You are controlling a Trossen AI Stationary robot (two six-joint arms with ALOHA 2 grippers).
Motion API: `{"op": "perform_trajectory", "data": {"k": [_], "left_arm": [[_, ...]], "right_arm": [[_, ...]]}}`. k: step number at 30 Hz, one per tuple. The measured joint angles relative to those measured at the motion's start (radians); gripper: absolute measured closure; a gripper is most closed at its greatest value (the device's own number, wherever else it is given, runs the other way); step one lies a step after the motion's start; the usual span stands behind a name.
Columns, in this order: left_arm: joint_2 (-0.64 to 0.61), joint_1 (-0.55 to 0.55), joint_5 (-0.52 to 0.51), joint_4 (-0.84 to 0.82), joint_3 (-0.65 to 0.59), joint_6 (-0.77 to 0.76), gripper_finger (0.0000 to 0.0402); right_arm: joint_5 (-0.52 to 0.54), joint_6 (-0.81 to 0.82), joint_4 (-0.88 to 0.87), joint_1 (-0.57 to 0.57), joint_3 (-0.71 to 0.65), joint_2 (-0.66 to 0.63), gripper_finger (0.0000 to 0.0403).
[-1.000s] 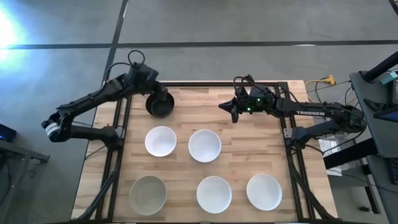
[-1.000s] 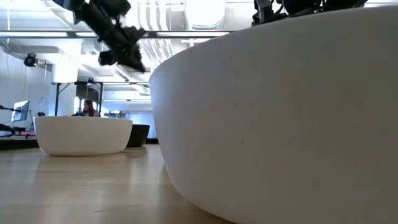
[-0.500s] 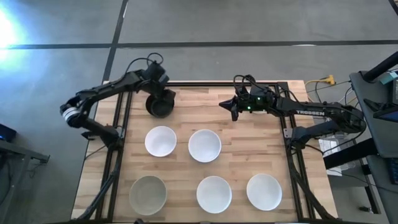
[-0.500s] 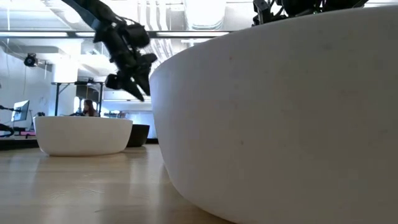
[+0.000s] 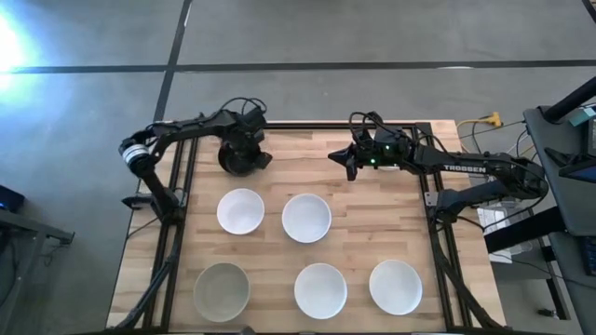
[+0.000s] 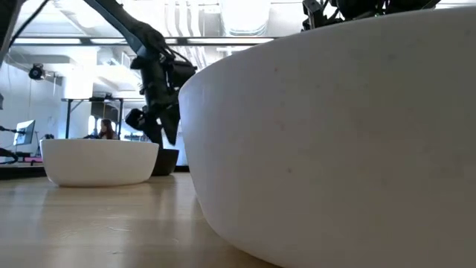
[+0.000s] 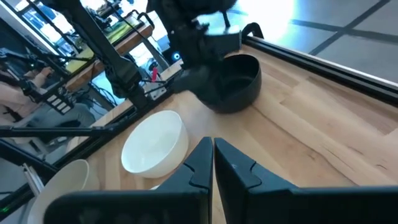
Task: Nest bowls inside each other
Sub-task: Stack the black bowl on top of the white bowl
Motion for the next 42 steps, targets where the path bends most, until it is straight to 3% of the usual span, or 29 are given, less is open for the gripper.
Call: {"op": "perform_trajectory", "data": {"k": [8,12,17,24,35,42], "left_arm": [[0.070,-0.018,-0.002,-0.016,-0.002,0.028,0.0226],[0.061,-0.022,-0.011,-0.029,-0.003,0.055,0.0277],[0.038,-0.022,-0.024,-0.042,-0.005,0.092,0.0381],[0.016,-0.032,-0.030,-0.102,-0.010,0.112,0.0395],[-0.330,-0.109,-0.006,-0.090,-0.006,0.105,0.0401],[-0.562,-0.271,0.028,0.064,-0.009,0.105,0.0401]], "right_arm": [[0.000,0.018,0.000,0.000,0.000,0.000,0.0394],[0.000,0.017,0.000,0.000,0.000,0.000,0.0394],[0.005,0.010,0.003,0.000,0.000,0.000,0.0394],[0.004,-0.016,0.006,-0.005,0.000,0.000,0.0394],[0.005,-0.009,0.016,-0.007,0.001,-0.015,0.0394],[0.004,0.004,0.014,-0.015,0.001,-0.050,0.0394]]}}
